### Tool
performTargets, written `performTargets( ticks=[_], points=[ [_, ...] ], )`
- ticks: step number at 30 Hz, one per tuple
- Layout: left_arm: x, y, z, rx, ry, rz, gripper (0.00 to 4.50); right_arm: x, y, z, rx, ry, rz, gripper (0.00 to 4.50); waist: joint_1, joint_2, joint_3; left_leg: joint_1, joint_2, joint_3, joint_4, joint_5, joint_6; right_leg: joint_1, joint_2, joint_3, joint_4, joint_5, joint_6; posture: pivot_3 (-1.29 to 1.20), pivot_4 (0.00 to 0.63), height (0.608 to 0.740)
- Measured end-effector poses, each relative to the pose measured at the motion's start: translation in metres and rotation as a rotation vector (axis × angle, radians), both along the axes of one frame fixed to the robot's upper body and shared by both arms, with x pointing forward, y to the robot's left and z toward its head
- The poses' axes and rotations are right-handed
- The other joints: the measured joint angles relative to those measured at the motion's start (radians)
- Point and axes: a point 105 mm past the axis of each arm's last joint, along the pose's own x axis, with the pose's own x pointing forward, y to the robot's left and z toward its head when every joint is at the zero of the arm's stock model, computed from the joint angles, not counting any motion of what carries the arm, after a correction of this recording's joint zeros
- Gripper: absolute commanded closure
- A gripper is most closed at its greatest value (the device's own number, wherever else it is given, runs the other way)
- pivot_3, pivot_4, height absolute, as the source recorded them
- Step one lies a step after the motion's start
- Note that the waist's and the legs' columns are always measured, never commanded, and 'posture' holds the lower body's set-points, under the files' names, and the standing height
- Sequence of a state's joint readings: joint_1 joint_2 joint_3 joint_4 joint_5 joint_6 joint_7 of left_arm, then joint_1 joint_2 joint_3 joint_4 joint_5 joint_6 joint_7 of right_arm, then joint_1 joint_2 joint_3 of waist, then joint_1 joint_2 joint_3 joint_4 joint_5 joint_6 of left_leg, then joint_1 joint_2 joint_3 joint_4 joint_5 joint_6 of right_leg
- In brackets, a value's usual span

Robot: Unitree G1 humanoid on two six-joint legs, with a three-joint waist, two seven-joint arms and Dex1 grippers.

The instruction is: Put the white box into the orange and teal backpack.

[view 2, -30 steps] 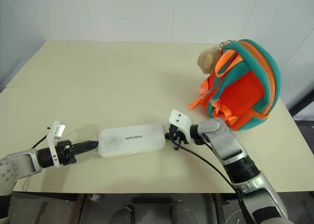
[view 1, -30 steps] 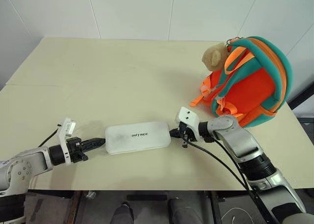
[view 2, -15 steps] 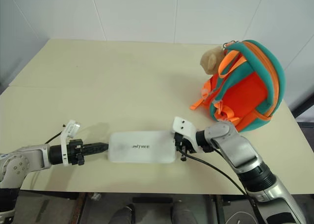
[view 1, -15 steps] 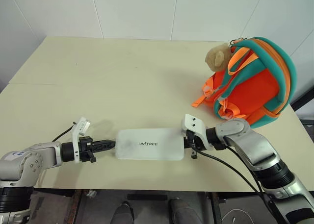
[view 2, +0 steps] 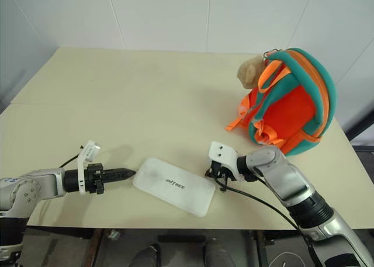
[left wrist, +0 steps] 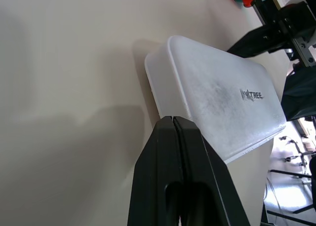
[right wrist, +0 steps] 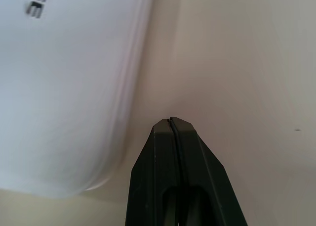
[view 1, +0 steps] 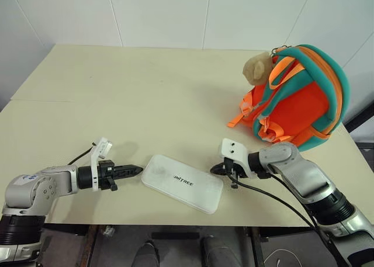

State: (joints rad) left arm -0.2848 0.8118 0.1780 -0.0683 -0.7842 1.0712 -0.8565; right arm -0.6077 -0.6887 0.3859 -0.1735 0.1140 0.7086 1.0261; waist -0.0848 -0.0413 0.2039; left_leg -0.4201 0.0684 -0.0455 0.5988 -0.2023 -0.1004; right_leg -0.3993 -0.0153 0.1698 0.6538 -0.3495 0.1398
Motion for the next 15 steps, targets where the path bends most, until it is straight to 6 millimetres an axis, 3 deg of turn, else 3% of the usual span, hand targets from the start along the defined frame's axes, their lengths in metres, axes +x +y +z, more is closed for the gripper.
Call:
performTargets(
  ticks=[3, 10, 13, 15],
  points=[
    [0.001, 0.001, 0.0, 0.005, -0.005, 0.005, 4.47, 0.014, -0.004, 0.003, -0.008, -0.051, -0.05, 4.48, 0.0, 0.0, 0.0, 0.0, 0.0, 0.0, 0.003, 0.001, 0.001, 0.002, 0.0, 0.001, -0.002, -0.003, -0.011, 0.0, 0.15, 0.74],
    [0.004, 0.004, 0.003, 0.015, -0.051, 0.021, 4.47, 0.027, -0.028, 0.009, -0.108, -0.121, -0.106, 4.48, 0.008, 0.0, 0.0, -0.001, -0.001, 0.0, 0.006, 0.001, 0.002, 0.004, -0.001, 0.001, -0.003, -0.003, -0.011, 0.0, 0.15, 0.74],
    [0.006, 0.005, 0.005, 0.018, -0.072, 0.031, 4.47, 0.027, -0.038, 0.011, -0.146, -0.125, -0.11, 4.48, 0.007, 0.0, 0.0, 0.0, -0.001, 0.0, 0.004, 0.0, 0.002, 0.004, -0.001, 0.001, -0.003, -0.002, -0.008, 0.0, 0.15, 0.74],
    [0.007, 0.004, 0.005, 0.016, -0.084, 0.033, 4.47, 0.027, -0.037, 0.011, -0.149, -0.121, -0.102, 4.48, 0.006, 0.0, 0.0, 0.0, -0.001, 0.0, 0.003, 0.0, 0.001, 0.003, -0.001, 0.0, -0.003, 0.004, 0.004, 0.0, 0.15, 0.74]
  ],
)
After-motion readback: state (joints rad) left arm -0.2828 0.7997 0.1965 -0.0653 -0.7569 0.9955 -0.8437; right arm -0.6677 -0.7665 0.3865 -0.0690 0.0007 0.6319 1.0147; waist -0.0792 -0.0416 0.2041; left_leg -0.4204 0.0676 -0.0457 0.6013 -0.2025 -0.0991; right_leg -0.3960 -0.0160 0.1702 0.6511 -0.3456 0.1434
